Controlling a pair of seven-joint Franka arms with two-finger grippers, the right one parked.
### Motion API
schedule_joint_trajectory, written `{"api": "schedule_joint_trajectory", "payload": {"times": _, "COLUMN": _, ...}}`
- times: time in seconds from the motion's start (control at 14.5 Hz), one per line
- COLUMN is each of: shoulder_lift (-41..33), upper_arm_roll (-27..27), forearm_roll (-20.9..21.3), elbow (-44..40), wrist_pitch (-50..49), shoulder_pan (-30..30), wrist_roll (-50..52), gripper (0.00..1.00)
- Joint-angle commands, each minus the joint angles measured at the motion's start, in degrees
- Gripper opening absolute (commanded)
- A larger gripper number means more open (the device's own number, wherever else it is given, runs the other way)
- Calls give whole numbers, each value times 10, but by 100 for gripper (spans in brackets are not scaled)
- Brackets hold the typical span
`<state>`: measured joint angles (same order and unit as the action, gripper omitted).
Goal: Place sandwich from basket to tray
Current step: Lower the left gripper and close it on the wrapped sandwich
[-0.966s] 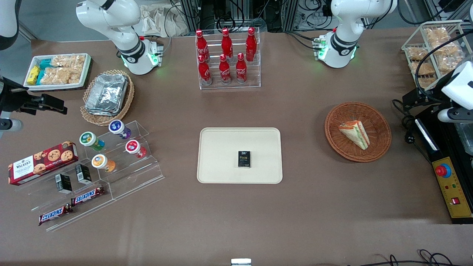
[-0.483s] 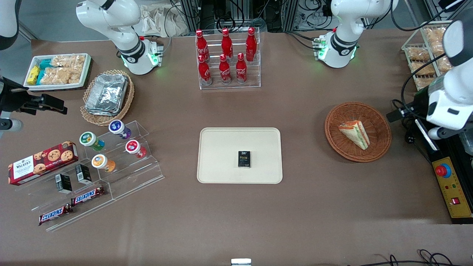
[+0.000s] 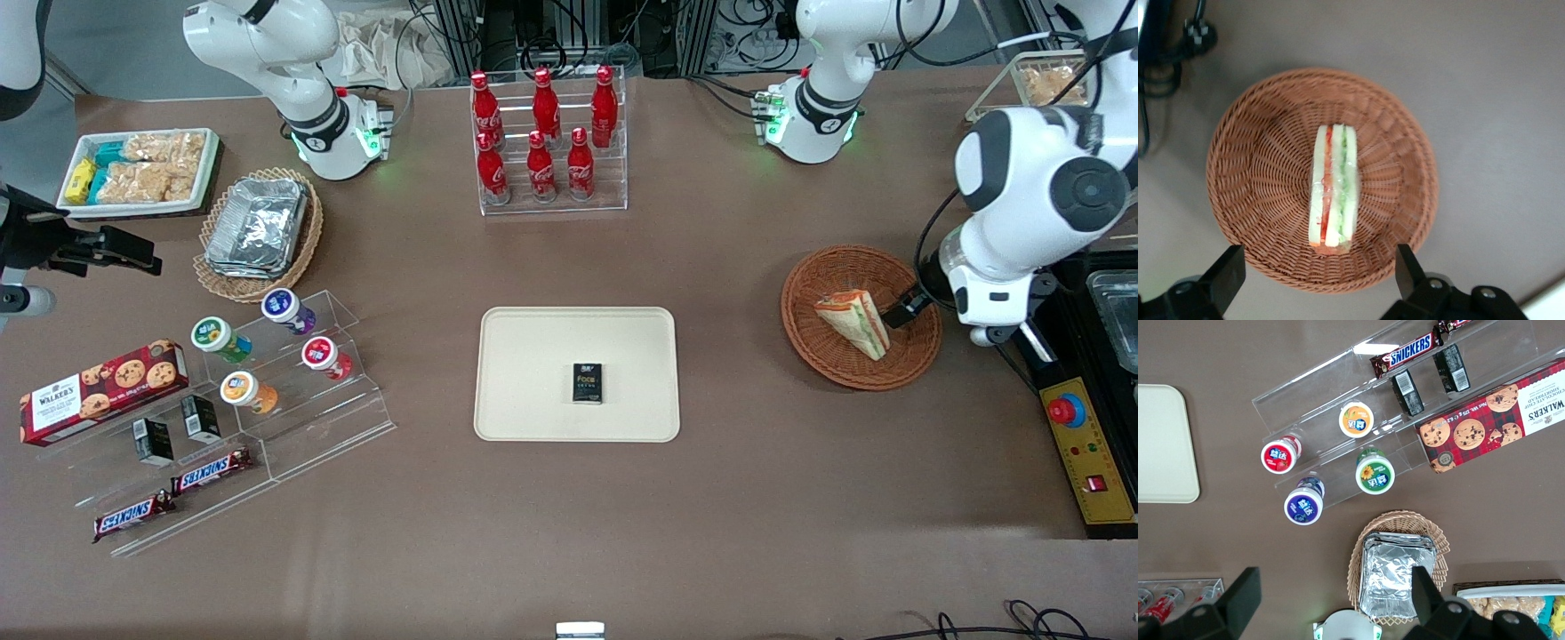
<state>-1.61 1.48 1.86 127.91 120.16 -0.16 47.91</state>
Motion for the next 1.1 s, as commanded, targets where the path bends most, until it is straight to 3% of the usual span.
{"api": "schedule_joint_trajectory", "payload": {"times": 0.0, "shoulder_lift": -8, "upper_arm_roll": 2, "forearm_roll": 3, "elbow": 43, "wrist_pitch": 50, "shoulder_pan": 3, "wrist_roll": 38, "gripper": 100}}
{"api": "schedule_joint_trajectory", "payload": {"times": 0.41, "shoulder_lift": 42, "upper_arm_roll": 2, "forearm_roll": 3, "elbow": 110, "wrist_pitch": 193, "shoulder_pan": 2, "wrist_roll": 54, "gripper": 100}}
{"api": "schedule_joint_trajectory", "payload": {"times": 0.83, "shoulder_lift": 70, "upper_arm_roll": 2, "forearm_roll": 3, "elbow": 141, "wrist_pitch": 255, "shoulder_pan": 3, "wrist_roll": 54, "gripper": 99}}
{"api": "schedule_joint_trajectory", "payload": {"times": 0.9, "shoulder_lift": 78, "upper_arm_roll": 2, "forearm_roll": 3, "elbow": 142, "wrist_pitch": 260, "shoulder_pan": 2, "wrist_roll": 54, "gripper": 86}}
{"api": "schedule_joint_trajectory", "payload": {"times": 0.97, "shoulder_lift": 80, "upper_arm_roll": 2, "forearm_roll": 3, "elbow": 142, "wrist_pitch": 262, "shoulder_pan": 2, "wrist_roll": 54, "gripper": 51}}
{"api": "schedule_joint_trajectory", "payload": {"times": 1.03, "shoulder_lift": 80, "upper_arm_roll": 2, "forearm_roll": 3, "elbow": 142, "wrist_pitch": 262, "shoulder_pan": 2, "wrist_roll": 54, "gripper": 4}}
